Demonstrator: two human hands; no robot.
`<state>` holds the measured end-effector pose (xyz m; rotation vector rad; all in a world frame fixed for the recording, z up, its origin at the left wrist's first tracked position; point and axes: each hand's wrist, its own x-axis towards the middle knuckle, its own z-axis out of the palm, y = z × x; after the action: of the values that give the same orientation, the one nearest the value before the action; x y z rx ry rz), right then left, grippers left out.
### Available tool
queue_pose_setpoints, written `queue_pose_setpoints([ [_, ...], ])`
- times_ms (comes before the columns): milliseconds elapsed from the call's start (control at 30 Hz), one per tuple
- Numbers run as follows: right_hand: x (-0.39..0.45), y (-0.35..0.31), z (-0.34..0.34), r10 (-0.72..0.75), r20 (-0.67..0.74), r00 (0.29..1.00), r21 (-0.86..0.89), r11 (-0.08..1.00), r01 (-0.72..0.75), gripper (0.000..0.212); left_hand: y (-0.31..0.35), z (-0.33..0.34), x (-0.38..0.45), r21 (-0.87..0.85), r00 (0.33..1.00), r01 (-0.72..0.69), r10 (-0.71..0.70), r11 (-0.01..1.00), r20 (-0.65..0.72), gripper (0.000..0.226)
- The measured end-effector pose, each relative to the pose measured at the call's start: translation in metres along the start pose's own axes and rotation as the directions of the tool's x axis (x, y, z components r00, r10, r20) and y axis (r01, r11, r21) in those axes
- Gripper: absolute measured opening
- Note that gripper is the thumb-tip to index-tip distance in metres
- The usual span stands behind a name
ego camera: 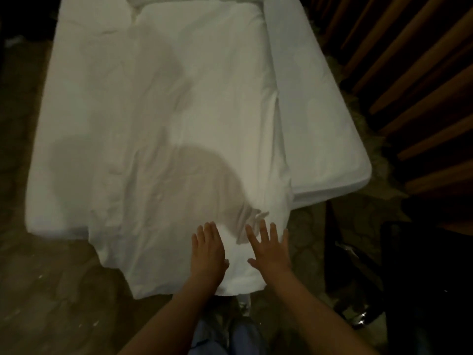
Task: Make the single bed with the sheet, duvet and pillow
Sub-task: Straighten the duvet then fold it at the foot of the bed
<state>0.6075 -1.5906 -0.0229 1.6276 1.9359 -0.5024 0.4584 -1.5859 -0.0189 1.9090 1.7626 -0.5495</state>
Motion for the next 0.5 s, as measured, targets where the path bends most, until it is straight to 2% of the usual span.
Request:
queue_pose_setpoints([
  [133, -0.009, 0.027, 0.021, -0.020, 0.017, 1.000, 0.002, 1.000, 0.020, 0.091, 0.042, 0.014, -0.006, -0.092, 1.000, -0.007, 0.007, 0.996, 0.000, 0.097],
  [200, -0.009, 0.027, 0.027, 0.004, -0.017, 1.000, 0.012, 1.000, -0.004, 0.114, 0.056, 0.020, -0.008, -0.114, 1.000, -0.017, 0.019, 0.993, 0.022, 0.098],
  [233, -0.008, 0.025, 0.030, 0.044, 0.012, 0.999, 0.059, 0.997, -0.045, 0.123, 0.061, 0.021, -0.008, -0.126, 0.999, -0.016, 0.020, 0.992, 0.032, 0.097],
  [267, -0.008, 0.021, 0.032, 0.062, -0.026, 0.998, 0.089, 0.994, -0.060, 0.123, 0.065, 0.023, -0.008, -0.142, 0.999, -0.015, 0.020, 0.990, 0.034, 0.095],
  [400, -0.003, 0.007, 0.042, -0.009, -0.125, 0.992, 0.061, 0.998, 0.016, 0.094, 0.064, 0.034, -0.009, -0.199, 0.999, 0.034, -0.031, 0.979, 0.015, 0.087],
  [500, -0.007, -0.010, 0.050, 0.042, -0.043, 0.998, 0.221, 0.975, -0.031, 0.111, 0.047, 0.046, -0.014, -0.258, 0.992, 0.126, -0.124, 0.958, 0.024, 0.096],
])
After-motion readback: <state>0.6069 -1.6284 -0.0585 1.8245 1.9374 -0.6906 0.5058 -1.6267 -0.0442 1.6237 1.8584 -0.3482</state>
